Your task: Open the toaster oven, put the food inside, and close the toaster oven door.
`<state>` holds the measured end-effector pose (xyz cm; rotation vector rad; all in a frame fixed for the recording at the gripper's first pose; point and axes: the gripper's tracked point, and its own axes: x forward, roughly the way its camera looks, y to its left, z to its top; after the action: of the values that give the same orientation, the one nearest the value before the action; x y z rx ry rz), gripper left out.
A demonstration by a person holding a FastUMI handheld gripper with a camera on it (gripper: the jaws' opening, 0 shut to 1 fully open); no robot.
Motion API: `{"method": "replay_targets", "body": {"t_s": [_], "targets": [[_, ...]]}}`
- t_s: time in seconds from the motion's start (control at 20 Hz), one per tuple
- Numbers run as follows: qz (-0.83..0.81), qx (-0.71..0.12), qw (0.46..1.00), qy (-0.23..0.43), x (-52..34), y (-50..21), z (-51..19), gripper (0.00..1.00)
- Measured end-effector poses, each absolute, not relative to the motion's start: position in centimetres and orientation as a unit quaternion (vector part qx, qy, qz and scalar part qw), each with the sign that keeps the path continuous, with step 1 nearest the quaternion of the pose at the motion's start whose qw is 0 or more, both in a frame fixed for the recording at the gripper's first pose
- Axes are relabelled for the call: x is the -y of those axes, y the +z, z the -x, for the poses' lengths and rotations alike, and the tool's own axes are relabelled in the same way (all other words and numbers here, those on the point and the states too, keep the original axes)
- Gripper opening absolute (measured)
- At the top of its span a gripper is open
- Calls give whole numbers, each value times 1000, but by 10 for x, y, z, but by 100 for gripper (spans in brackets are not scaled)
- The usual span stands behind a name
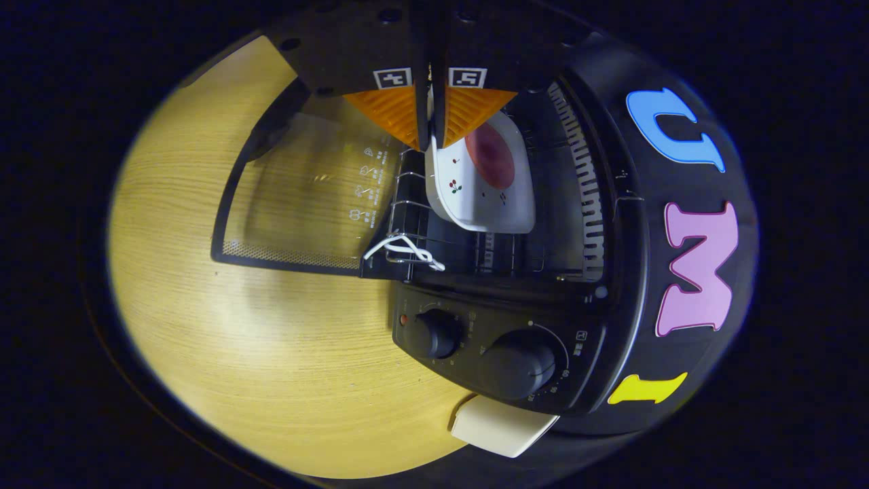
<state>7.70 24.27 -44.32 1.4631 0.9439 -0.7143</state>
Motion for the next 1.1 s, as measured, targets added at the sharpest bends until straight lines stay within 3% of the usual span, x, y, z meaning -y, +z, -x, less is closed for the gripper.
{"method": "replay_targets", "body": {"t_s": [0.25,0.35,0.45,0.5,1.1], "targets": [[-678,-365,565,-295,-253,-443,-95,10],[-693,-367,559,-269,-263,-432,-92,35],[-690,-381,565,-244,-266,-424,-85,72],[-688,-384,570,-232,-262,-417,-80,95],[-441,-443,781,-4,-240,-350,-10,97]]}}
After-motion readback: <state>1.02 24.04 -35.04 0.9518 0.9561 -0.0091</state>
